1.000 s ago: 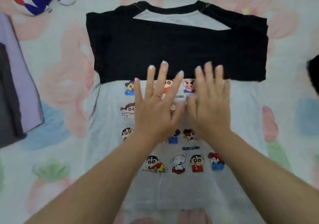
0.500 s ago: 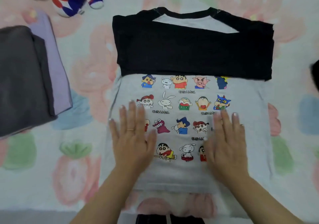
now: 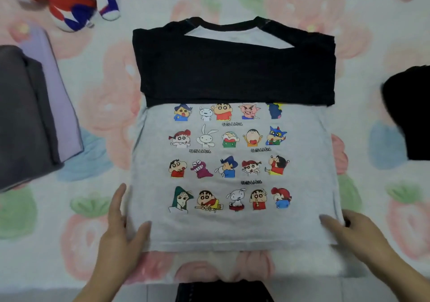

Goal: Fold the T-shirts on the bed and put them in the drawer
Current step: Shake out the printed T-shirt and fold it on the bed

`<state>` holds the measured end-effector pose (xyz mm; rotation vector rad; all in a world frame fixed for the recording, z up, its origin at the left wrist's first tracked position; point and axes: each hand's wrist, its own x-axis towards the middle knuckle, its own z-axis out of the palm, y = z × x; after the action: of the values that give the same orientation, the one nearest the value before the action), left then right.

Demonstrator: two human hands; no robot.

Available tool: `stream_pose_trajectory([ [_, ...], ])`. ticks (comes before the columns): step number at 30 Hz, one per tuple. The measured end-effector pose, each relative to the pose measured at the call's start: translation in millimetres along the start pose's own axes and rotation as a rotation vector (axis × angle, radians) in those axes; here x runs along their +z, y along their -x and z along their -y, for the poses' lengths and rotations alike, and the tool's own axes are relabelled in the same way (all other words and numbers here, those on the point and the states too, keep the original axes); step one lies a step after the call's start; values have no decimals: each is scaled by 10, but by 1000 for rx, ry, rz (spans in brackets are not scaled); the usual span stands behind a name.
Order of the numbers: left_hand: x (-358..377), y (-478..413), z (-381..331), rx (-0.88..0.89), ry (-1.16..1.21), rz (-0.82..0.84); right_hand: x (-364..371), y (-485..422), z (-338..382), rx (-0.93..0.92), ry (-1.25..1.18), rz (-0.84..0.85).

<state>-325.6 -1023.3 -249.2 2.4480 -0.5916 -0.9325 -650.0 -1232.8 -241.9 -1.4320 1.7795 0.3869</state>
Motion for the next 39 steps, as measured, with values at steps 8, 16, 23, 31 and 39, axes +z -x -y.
stream_pose_trajectory([
  [8,-265,-435,-739,120,267,-163,-589,-112,688,-41,-696,9],
  [16,-421,-1808,-1680,-127,804,-361,-1133,-976,1907,-10,-1393,-72],
  [23,-230,-2159,-1954,240,268,-398,-1001,-1316,2366,-243,-1004,-354],
  [31,771,-1874,-1828,939,-766,98,203,-1351,2161,-921,513,-318],
  [39,-204,-2470,-1335,184,-332,-312,-503,-1858,1741,-137,74,-582],
])
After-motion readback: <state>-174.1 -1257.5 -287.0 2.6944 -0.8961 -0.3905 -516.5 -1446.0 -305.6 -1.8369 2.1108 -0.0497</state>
